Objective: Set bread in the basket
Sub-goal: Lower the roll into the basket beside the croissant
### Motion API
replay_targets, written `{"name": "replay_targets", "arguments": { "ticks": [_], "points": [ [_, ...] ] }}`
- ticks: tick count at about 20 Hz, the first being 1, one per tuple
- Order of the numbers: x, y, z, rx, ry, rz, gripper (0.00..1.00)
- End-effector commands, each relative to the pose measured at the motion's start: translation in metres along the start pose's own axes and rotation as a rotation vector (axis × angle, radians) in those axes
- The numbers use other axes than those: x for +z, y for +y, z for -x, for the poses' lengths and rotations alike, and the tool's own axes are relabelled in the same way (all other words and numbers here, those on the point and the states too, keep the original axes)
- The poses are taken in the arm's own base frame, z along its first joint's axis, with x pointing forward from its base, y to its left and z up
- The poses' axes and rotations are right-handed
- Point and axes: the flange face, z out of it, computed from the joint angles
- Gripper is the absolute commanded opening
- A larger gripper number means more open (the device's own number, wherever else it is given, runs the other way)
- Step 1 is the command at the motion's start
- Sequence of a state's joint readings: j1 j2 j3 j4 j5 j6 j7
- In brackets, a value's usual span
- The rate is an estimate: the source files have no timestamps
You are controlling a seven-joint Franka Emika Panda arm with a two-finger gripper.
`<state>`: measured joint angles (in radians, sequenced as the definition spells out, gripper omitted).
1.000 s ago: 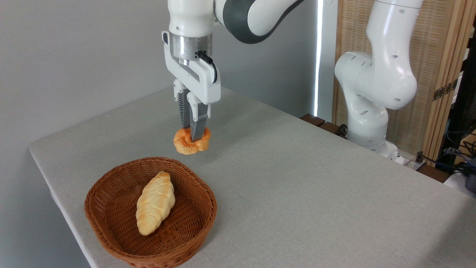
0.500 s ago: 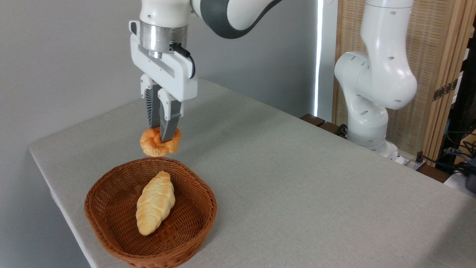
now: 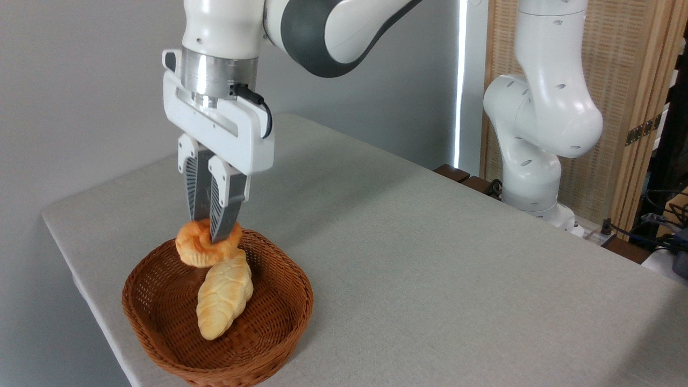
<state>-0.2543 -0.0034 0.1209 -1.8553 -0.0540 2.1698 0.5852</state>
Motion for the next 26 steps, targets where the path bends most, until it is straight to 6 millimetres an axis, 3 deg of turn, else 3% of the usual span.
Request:
{"name": "replay_targets", "arguments": {
  "ticks": [1,4,8,13,16,20,23,26],
  "points": [
    [0.012,-0.004,-0.004,0.045,-0.036,-0.052,0.49],
    [0.014,-0.006,-0.01,0.041,0.007,-0.075,0.57],
    [0.019,-0.007,-0.015,0.017,0.045,-0.072,0.58],
    [0.023,-0.001,-0.019,0.007,0.054,-0.046,0.71],
    [0.024,0.001,-0.02,-0.029,0.08,-0.008,0.72],
    [0.021,-0.001,-0.021,-0.093,0.132,0.042,0.82],
    [0.019,-0.002,-0.023,-0.154,0.152,0.043,0.97],
    [0.019,-0.002,-0.023,-0.165,0.151,0.044,0.99]
  ]
}}
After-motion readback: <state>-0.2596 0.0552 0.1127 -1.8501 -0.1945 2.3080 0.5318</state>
